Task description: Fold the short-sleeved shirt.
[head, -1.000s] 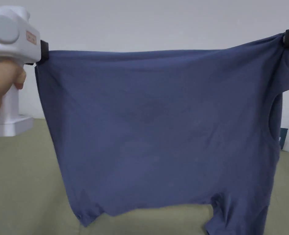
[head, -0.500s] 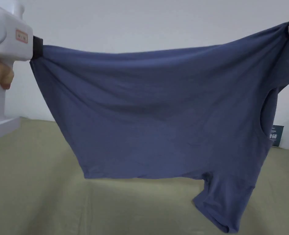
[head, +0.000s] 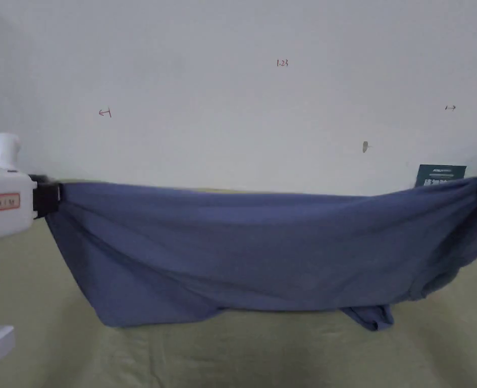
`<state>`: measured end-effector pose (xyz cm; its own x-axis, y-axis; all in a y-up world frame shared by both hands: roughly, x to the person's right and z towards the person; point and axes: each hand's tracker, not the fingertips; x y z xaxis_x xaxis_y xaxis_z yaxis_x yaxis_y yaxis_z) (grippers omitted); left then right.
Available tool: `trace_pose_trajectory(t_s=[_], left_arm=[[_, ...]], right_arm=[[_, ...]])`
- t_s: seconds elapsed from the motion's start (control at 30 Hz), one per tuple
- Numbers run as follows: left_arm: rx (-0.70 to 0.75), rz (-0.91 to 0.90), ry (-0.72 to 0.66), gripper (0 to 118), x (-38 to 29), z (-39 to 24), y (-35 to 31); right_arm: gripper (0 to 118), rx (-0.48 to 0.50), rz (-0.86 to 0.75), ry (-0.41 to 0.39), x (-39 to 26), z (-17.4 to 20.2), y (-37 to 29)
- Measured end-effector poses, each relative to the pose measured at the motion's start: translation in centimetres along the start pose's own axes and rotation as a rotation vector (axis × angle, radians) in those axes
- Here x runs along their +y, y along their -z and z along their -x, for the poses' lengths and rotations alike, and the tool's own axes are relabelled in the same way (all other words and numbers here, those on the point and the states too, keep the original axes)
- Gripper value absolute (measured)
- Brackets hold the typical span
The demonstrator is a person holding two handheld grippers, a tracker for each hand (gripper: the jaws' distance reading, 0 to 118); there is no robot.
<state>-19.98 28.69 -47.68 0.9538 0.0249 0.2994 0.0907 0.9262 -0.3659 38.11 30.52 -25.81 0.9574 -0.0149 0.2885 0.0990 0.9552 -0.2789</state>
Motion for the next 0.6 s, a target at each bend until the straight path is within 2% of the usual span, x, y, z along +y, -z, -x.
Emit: trace_pose_trajectory(t_s=[0.17, 0.27, 0.43, 0.6], left_arm=[[-0.043, 0.084, -0.030, 4, -6.9, -1.4, -4.0], [-0.042, 0.107, -0.009, 4, -10.8, -1.9, -6.2], [-0.069, 0.213, -0.049, 4, -16.1, -1.2, -9.4], [-0.071, 0.295, -0.017, 4, -20.7, 0.1, -11.0]], right_arm=[[3, 0.006, 0.105, 0.142, -8.5, -1.6, -3.4], [3, -0.012, 0.136, 0.135, -12.5, -1.8, -6.1], [3, -0.004, 0.249, 0.201, -17.9, -1.7, -10.3], [3, -0.023, 0.349, 0.202, -22.5, -1.5, -12.7]])
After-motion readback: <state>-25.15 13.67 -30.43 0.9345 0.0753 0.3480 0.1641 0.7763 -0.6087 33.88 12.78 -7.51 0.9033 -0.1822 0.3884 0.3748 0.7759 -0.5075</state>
